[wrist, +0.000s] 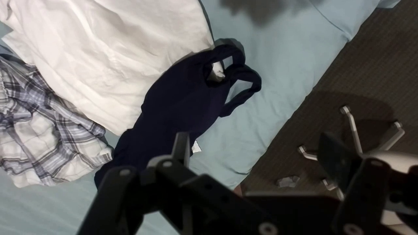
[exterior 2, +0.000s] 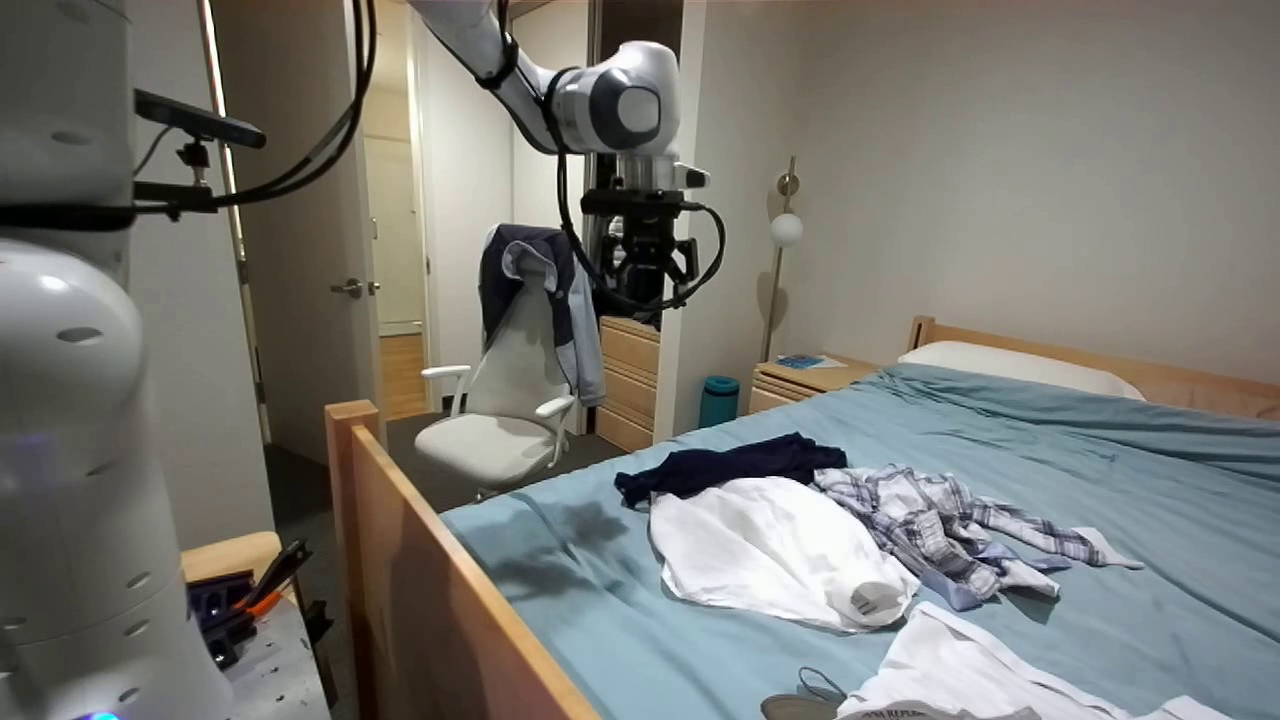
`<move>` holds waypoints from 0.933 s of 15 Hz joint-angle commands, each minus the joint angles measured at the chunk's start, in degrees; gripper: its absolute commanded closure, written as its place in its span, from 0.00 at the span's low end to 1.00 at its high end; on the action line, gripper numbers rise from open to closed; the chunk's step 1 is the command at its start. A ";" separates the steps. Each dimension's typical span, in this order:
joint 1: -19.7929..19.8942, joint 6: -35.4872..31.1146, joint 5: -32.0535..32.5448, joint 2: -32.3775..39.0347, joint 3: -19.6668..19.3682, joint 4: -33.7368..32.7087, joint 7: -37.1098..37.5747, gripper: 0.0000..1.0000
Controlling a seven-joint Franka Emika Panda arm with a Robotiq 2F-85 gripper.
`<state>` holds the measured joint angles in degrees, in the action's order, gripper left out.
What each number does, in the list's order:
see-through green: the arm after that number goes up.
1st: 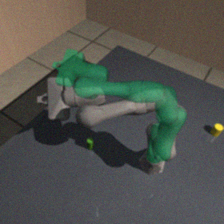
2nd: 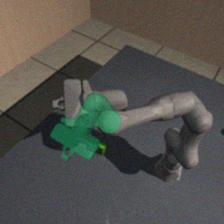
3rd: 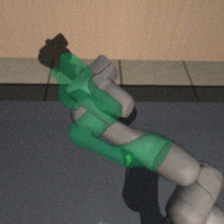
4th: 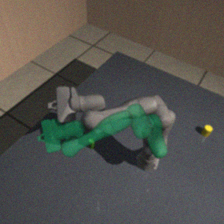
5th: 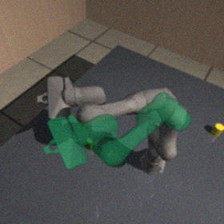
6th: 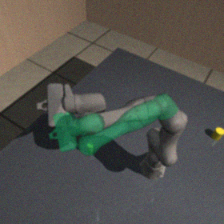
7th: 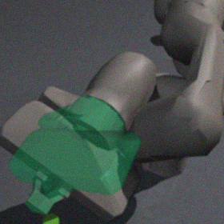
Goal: Fold the dark blue vest in half from top to bottom
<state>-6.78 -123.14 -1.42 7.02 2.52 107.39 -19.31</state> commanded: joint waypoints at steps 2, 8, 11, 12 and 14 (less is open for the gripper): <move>1.27 1.22 -3.76 0.04 1.67 -0.37 0.05 0.00; 1.02 7.74 -6.22 0.18 1.78 -1.35 5.29 0.00; 0.89 12.64 -5.75 0.37 1.64 -2.35 10.15 0.00; 0.93 14.38 -6.10 0.43 1.66 -2.76 10.94 0.00; 1.19 15.74 -7.55 0.40 1.86 -3.19 8.63 0.00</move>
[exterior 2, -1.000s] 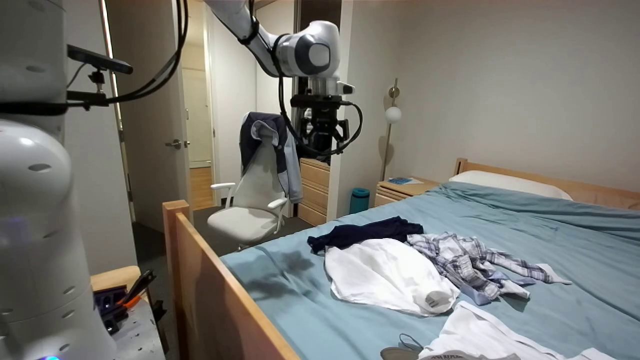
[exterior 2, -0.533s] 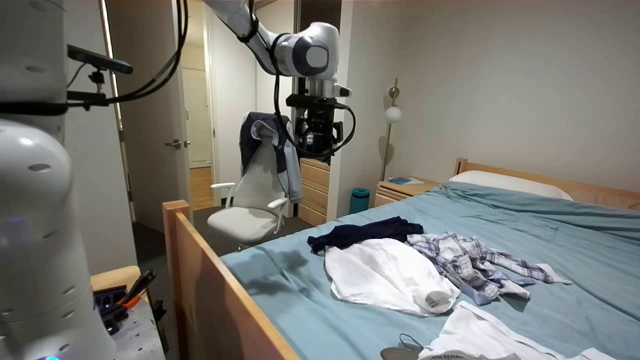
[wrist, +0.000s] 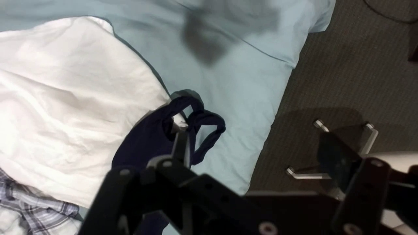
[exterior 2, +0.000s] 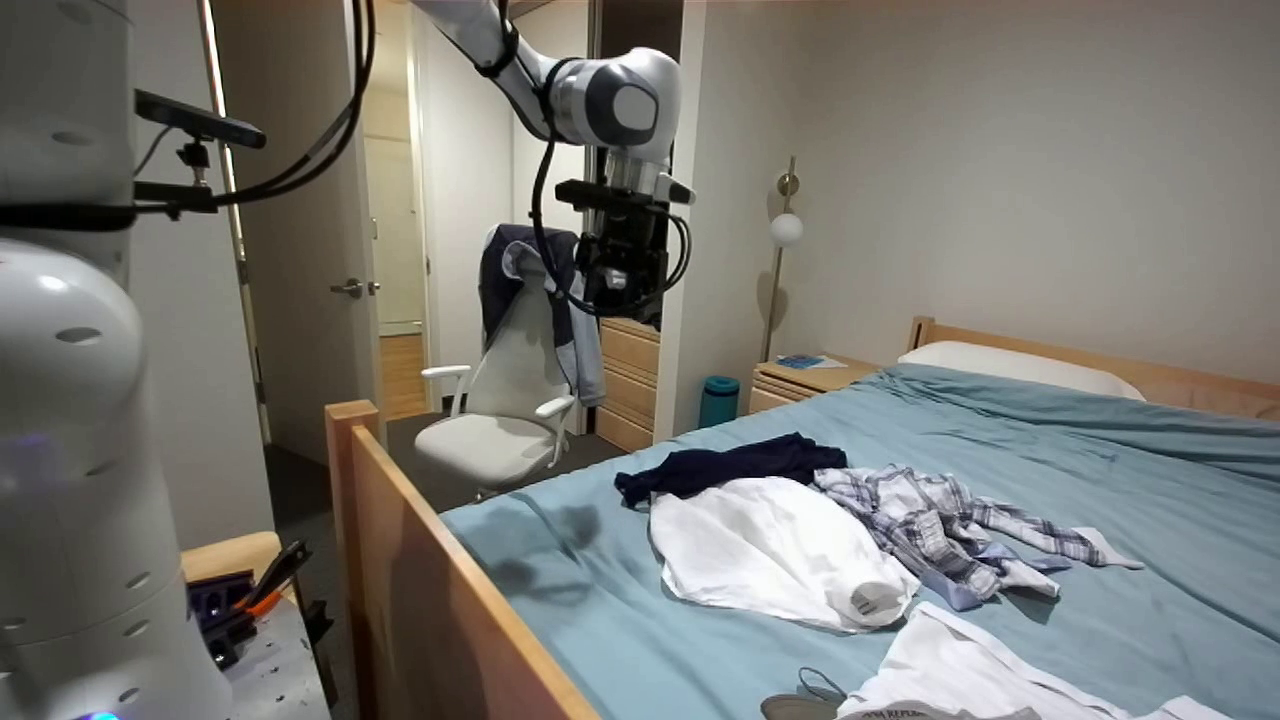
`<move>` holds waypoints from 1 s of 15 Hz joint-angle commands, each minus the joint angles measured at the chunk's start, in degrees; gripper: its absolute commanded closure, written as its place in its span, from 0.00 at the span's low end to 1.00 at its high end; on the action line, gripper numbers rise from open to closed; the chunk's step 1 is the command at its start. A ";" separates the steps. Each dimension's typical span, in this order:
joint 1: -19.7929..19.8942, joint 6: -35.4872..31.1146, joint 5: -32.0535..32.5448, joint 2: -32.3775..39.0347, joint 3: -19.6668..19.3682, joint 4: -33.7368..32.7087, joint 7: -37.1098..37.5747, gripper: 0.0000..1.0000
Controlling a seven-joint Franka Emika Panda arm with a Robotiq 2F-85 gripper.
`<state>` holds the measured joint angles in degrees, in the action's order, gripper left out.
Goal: Fold the dark blue vest in half from top to bottom
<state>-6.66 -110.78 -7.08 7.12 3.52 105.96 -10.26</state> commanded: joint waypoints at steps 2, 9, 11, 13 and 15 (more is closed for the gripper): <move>0.79 1.21 -1.30 0.03 0.88 -0.61 -0.34 0.00; 0.79 1.20 -1.56 0.12 0.95 -0.68 -0.50 0.00; 0.79 1.20 -1.56 0.12 0.95 -0.68 -0.50 0.00; 0.79 1.20 -1.56 0.12 0.95 -0.68 -0.50 0.00; 0.79 1.20 -1.56 0.12 0.95 -0.68 -0.50 0.00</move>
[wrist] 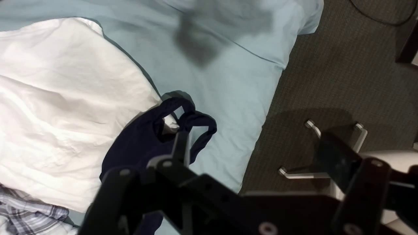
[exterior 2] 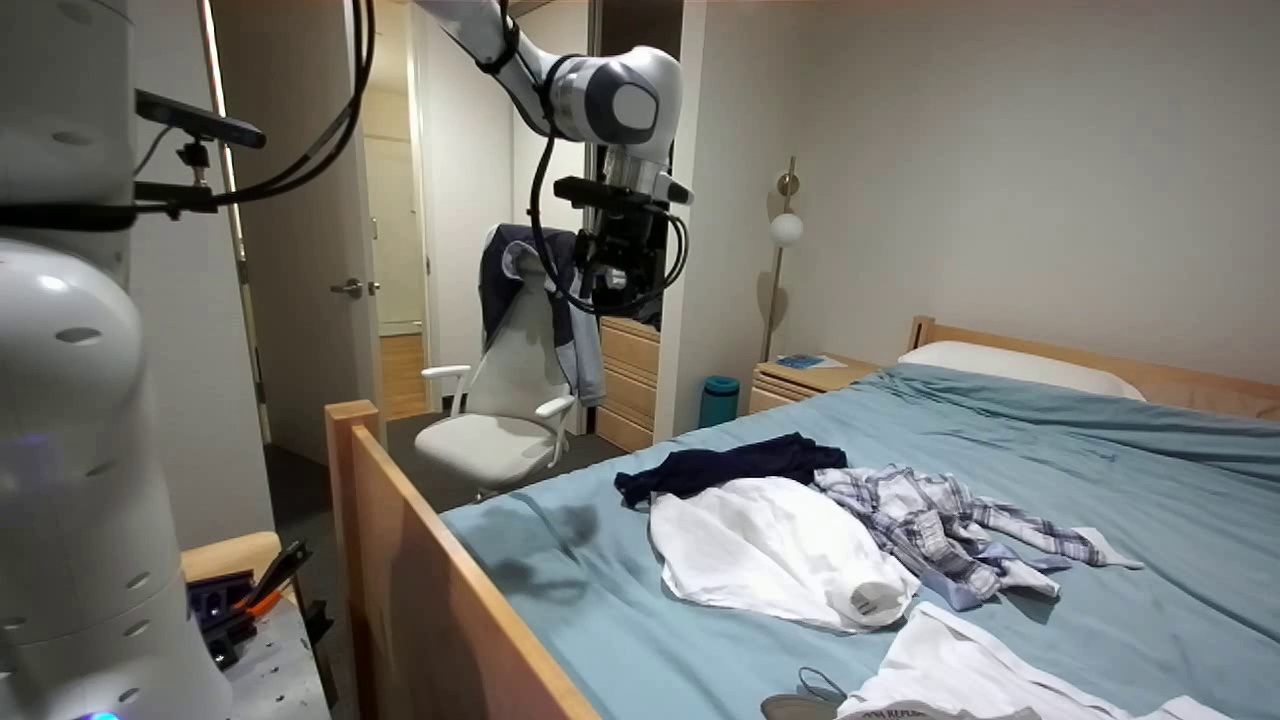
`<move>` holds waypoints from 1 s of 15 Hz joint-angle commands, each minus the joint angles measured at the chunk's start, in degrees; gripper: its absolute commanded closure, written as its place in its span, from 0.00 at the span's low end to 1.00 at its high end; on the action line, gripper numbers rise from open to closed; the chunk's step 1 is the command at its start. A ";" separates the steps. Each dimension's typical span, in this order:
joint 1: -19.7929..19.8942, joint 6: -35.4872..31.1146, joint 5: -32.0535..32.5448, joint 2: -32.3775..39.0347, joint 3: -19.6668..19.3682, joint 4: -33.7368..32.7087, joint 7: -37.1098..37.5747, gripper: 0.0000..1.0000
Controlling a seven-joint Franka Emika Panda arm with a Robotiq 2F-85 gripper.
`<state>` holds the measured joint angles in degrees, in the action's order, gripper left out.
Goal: Fold the dark blue vest in half from top to bottom
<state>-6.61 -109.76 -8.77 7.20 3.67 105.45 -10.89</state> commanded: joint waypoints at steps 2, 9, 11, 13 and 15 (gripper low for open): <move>0.67 -0.95 0.05 -0.82 0.84 1.88 0.29 0.00; -0.80 -6.04 -0.21 9.43 1.34 -2.48 14.75 0.00; -1.17 -8.93 0.40 14.73 0.80 -5.29 20.96 0.00; -1.01 -12.00 -0.12 19.02 -0.27 -7.12 25.75 0.00; -0.53 -14.83 -0.05 22.64 -1.83 -8.36 29.04 0.00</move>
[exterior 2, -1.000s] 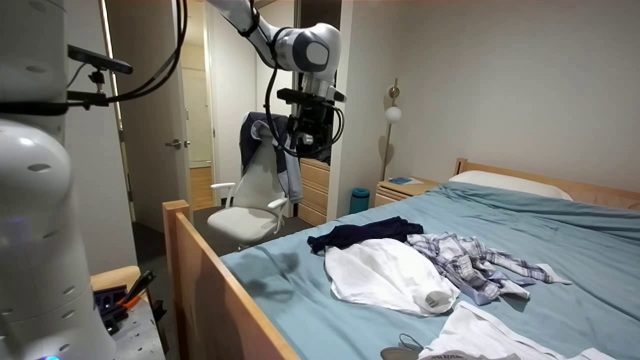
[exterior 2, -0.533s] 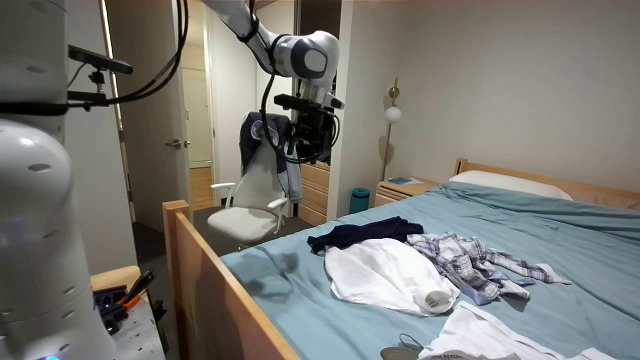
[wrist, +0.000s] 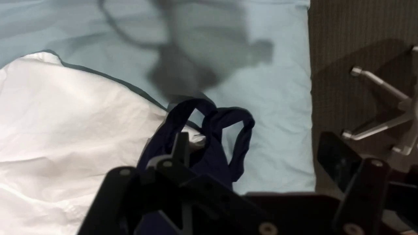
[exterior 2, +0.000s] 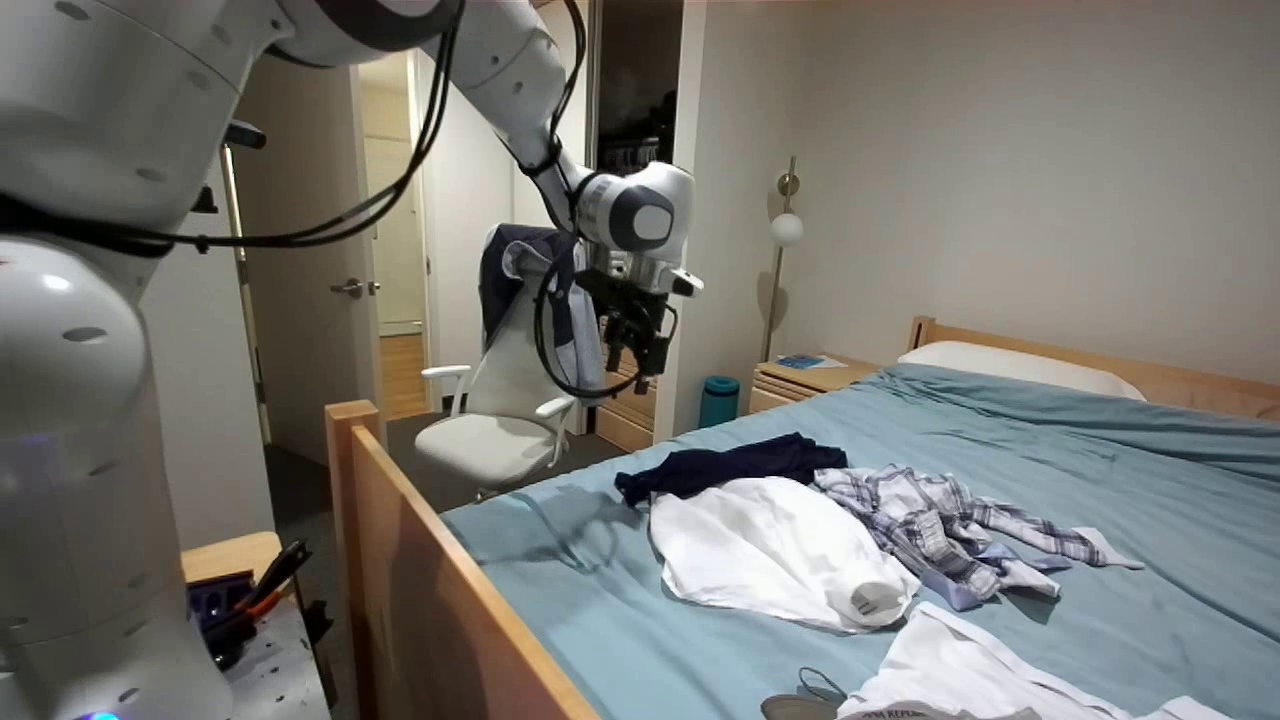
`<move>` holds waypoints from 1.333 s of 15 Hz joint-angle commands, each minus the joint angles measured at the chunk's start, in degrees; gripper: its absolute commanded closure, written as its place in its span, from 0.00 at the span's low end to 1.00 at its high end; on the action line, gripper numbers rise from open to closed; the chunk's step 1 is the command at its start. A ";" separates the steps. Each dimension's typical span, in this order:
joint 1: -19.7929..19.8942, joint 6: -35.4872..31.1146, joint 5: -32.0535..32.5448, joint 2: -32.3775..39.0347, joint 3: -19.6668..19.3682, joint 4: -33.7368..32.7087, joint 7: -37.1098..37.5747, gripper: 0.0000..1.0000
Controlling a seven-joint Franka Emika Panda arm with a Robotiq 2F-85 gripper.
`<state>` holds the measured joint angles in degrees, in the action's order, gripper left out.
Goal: Fold the dark blue vest in half from top to bottom
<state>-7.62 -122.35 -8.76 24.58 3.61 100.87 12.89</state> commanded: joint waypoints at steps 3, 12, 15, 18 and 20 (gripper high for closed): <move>2.10 -3.77 0.07 11.33 -3.95 -7.63 4.93 0.00; 4.80 -1.68 -0.97 21.93 -0.80 -15.56 -2.26 0.00; 4.09 -1.92 -0.03 24.11 -1.33 -16.91 -1.26 0.25; 4.03 -1.75 0.17 25.44 -1.58 -17.65 -1.21 0.40; 4.22 -1.81 0.05 26.06 -1.49 -17.78 -1.61 0.53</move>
<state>-3.79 -125.39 -8.80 49.23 2.06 84.88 12.67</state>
